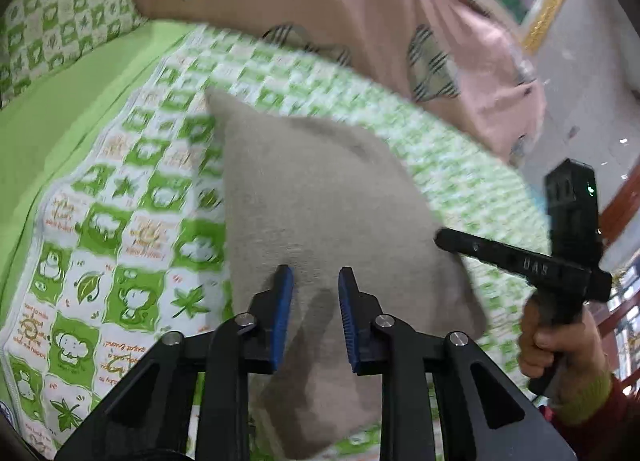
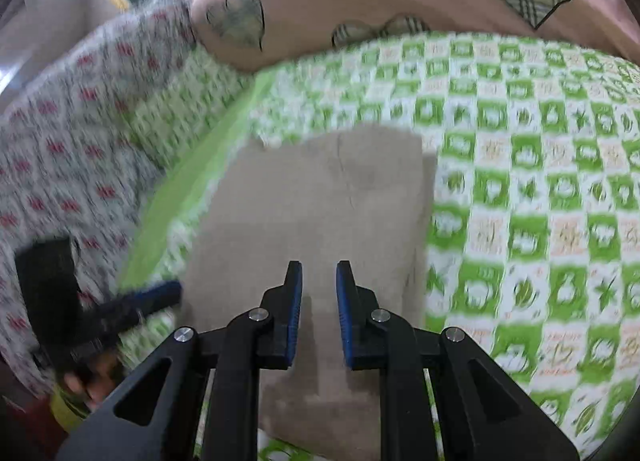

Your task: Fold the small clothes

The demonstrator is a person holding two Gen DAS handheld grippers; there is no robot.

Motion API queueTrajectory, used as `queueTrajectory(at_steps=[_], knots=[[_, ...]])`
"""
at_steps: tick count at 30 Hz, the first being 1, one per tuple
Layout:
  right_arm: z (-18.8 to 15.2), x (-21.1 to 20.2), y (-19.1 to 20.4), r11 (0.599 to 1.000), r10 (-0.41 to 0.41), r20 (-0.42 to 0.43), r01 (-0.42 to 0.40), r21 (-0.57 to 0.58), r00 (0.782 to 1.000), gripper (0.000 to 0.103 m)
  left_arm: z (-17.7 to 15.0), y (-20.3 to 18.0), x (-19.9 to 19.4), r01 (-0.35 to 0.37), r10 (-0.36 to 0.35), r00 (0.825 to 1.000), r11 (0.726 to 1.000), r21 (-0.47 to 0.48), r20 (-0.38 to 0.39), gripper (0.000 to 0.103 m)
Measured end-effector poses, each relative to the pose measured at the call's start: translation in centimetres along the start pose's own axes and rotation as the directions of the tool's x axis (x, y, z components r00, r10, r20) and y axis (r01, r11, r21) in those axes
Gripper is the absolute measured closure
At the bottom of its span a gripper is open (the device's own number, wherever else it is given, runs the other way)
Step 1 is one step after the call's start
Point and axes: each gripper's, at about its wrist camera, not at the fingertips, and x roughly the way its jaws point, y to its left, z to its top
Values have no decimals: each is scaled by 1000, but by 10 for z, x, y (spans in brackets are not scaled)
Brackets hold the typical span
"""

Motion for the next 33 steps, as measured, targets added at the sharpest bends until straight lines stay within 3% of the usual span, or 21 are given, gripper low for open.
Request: queueTrajectory(at_steps=[1, 7, 13, 19, 21, 24, 26, 28, 33], knots=[[-5, 11, -5, 999, -50, -29, 49, -9, 998, 89, -1, 1, 7, -18, 18, 1000, 1000, 11, -23, 93], [-4, 28, -27, 999, -52, -28, 52, 14, 998, 98, -5, 7, 20, -6, 6, 999, 1000, -5, -44, 92], [-10, 11, -24, 999, -27, -10, 27, 44, 1000, 95, -18, 3, -5, 5, -6, 1000, 1000, -17, -16, 93], [-42, -21, -3, 1000, 19, 4, -19, 12, 1000, 93, -56, -14, -36, 39, -38, 999, 999, 27, -18, 90], [-56, -26, 0, 999, 34, -5, -34, -9, 999, 93, -67, -17, -35, 32, -30, 999, 999, 42, -35, 89], [-80, -19, -7, 999, -32, -53, 31, -17, 998, 92, -80, -11, -23, -6, 9, 997, 1000, 28, -78, 90], [-89, -16, -16, 999, -32, -52, 33, 9, 998, 93, -83, -14, -21, -17, 19, 997, 999, 35, -75, 89], [-90, -19, -25, 999, -4, -31, 5, 50, 1000, 93, -83, -20, -21, -34, 38, 996, 998, 55, -76, 89], [-89, -20, -23, 999, -22, -28, 23, 47, 999, 93, -84, -25, -22, -44, 48, 996, 997, 56, -73, 84]])
